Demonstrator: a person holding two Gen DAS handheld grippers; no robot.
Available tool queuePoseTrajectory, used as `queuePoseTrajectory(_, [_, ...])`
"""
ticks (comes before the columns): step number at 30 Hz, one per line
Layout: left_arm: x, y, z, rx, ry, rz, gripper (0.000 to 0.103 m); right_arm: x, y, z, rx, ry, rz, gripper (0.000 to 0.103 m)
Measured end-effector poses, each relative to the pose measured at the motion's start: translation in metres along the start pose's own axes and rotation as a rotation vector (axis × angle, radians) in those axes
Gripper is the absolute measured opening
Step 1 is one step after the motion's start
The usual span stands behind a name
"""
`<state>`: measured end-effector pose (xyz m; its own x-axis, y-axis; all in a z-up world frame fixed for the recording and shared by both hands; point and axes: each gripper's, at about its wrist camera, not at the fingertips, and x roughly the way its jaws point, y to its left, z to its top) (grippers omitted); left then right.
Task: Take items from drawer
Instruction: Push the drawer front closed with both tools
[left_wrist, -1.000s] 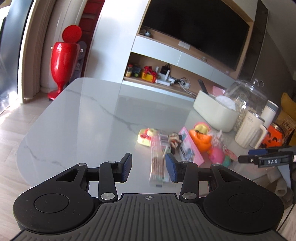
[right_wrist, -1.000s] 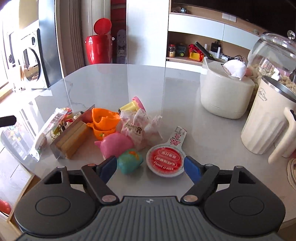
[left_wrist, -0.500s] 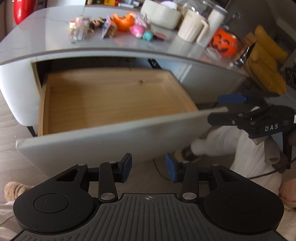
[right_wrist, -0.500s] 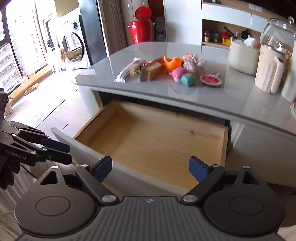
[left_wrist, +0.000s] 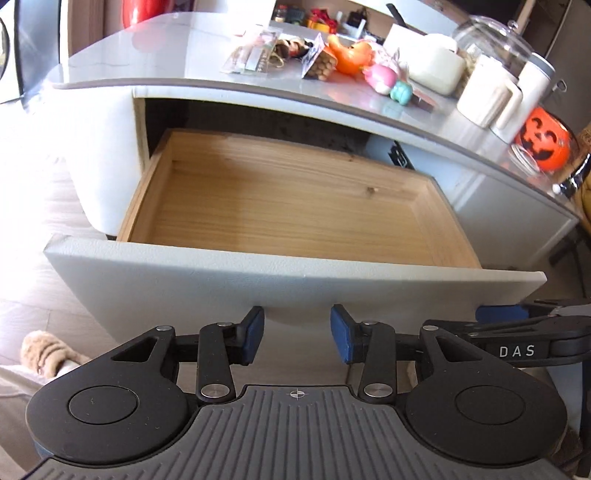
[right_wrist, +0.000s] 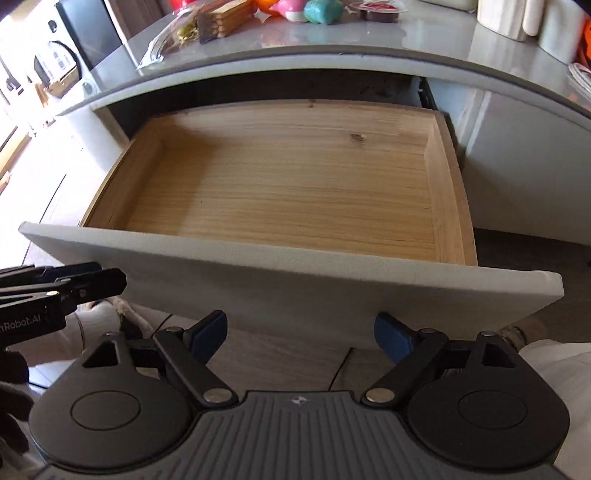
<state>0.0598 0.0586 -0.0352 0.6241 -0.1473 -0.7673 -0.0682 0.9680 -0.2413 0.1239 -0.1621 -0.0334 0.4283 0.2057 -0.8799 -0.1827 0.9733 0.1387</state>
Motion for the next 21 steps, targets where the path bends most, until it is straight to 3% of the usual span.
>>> queuePoseTrajectory(5, [0.027, -0.003, 0.024, -0.018, -0.082, 0.033, 0.045, 0.014, 0.001, 0.007, 0.05, -0.135, -0.044, 0.088])
queuePoseTrajectory(9, [0.05, -0.005, 0.041, -0.028, -0.175, 0.046, 0.045, 0.035, 0.003, 0.023, 0.016, -0.235, -0.093, 0.088])
queuePoseTrajectory(15, [0.076, -0.008, 0.049, 0.039, -0.309, 0.08, 0.045, 0.056, 0.001, 0.039, -0.022, -0.397, -0.164, 0.089])
queuePoseTrajectory(21, [0.092, -0.008, 0.058, 0.077, -0.369, 0.095, 0.045, 0.07, -0.001, 0.062, 0.02, -0.458, -0.196, 0.089])
